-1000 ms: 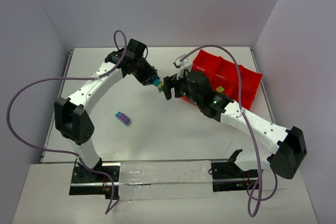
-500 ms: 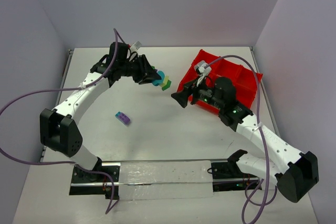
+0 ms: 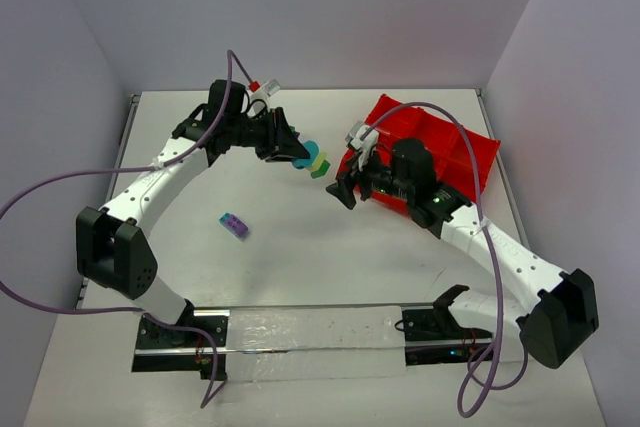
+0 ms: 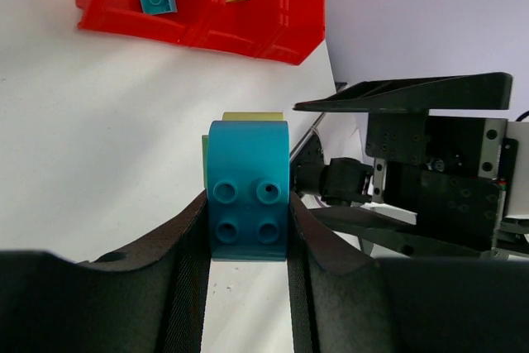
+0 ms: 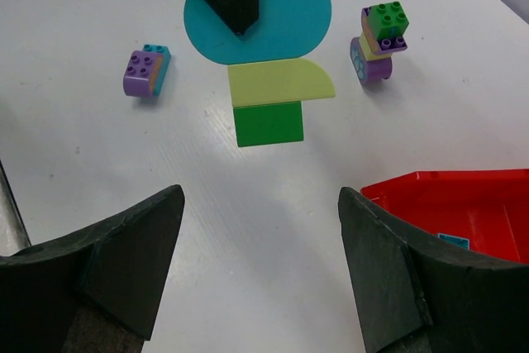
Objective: Sort the legos into containers by color
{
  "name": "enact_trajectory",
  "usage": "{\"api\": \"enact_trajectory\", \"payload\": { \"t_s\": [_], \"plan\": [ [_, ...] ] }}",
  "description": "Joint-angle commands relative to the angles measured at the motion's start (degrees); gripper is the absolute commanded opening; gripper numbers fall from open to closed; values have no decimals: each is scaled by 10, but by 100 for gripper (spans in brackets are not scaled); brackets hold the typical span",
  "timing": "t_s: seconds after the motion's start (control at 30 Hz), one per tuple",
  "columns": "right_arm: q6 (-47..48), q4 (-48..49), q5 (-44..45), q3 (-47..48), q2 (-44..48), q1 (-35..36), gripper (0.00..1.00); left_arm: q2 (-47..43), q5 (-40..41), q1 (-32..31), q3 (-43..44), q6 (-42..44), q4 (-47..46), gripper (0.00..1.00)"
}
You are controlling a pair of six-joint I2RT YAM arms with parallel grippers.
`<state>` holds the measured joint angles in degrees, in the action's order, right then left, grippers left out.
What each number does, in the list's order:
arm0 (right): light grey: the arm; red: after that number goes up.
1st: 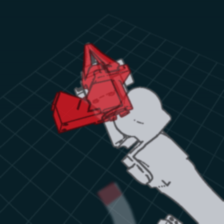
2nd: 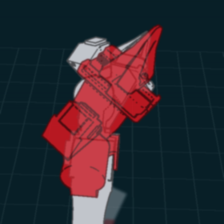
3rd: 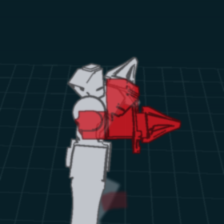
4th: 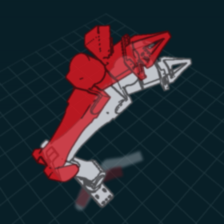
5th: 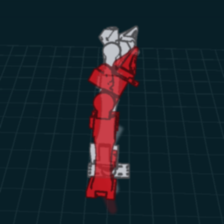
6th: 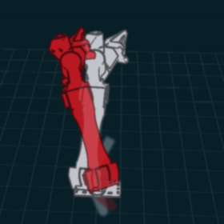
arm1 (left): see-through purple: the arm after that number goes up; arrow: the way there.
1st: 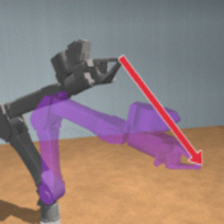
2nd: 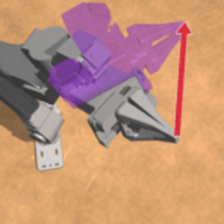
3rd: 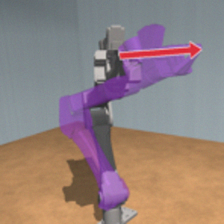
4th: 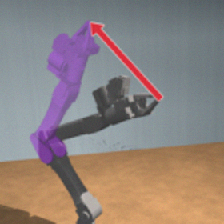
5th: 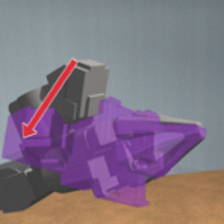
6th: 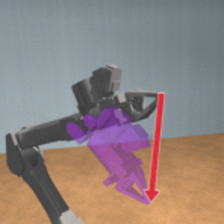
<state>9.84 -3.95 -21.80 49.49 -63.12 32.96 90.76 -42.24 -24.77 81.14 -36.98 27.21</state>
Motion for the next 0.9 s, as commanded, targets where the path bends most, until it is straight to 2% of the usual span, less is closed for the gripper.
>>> {"api": "enact_trajectory", "payload": {
  "t_s": [0.0,0.37,0.87],
  "plan": [
    [23,13,35,36,-16,22,82,-9,-34,2,21,5,-36,0],
    [-6,62,78,52,-71,54,80,-11,-39,2,15,-1,-46,0],
    [-29,98,99,57,-92,61,63,-14,-46,2,7,-1,-56,0]
  ]
}}
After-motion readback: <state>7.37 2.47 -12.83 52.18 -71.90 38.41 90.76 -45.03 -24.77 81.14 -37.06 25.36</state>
